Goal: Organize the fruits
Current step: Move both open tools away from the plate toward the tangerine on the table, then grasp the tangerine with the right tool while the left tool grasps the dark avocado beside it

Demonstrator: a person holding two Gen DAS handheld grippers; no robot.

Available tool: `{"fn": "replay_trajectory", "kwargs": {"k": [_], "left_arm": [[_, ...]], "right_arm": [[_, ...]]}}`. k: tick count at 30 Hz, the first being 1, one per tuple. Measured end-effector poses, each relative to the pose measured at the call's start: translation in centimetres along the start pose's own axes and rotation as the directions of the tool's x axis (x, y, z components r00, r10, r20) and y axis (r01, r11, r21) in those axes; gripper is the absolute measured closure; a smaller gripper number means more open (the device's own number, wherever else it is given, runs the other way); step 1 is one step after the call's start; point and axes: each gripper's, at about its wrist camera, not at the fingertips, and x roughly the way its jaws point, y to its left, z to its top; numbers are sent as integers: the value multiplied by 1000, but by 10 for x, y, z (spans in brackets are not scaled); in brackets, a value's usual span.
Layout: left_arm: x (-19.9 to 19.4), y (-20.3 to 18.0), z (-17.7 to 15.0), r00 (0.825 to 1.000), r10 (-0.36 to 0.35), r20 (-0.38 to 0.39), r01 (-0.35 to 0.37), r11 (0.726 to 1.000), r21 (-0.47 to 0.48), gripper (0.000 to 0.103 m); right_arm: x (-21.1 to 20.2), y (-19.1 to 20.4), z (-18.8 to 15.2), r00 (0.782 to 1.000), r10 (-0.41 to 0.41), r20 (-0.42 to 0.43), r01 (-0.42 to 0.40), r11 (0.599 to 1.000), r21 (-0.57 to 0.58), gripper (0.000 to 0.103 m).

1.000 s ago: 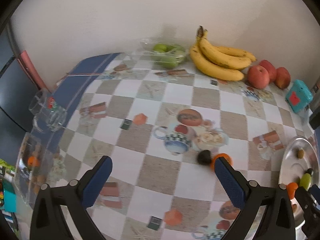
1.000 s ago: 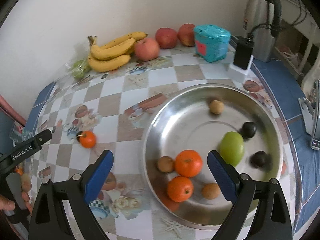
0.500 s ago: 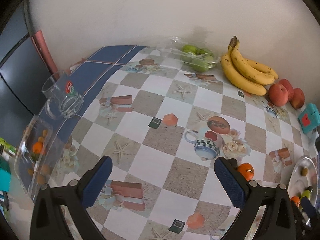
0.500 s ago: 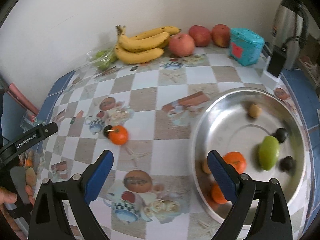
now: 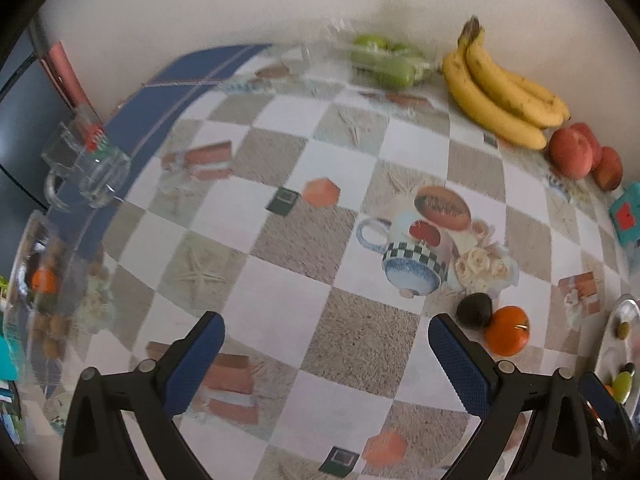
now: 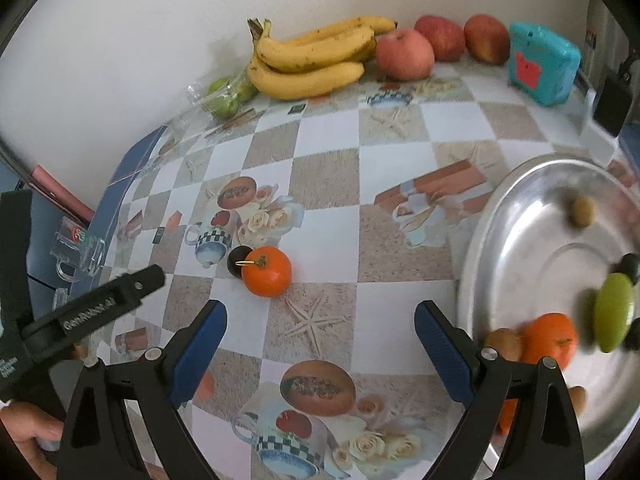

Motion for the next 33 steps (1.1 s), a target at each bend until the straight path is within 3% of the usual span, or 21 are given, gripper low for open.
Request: {"fn": "replay_trajectory", "kwargs": {"k": [10,14,17,30,33], "left_arm": [[21,3,7,999,-43,-21,42,997,-59,0],[24,8,10,997,-70,-25,68,994,-82,0],[24,7,13,997,-78,-22,76,994,-82,0],[28,6,14,994,-103,-38,99,991,-91,0],[28,3,14,994,-102,-38,99,991,-87,0]], "right_arm": [[18,7,7,999,40,7,-39,999,-29,10],[23,14,9,999,35,1,-35,997,-66,29],[29,17,11,999,49,-6,-49,997,-67,31],[42,31,13,994,103,-38,-106,990,-97,64],[41,30,13,993,113,-39,-116,989,-89,64]]}}
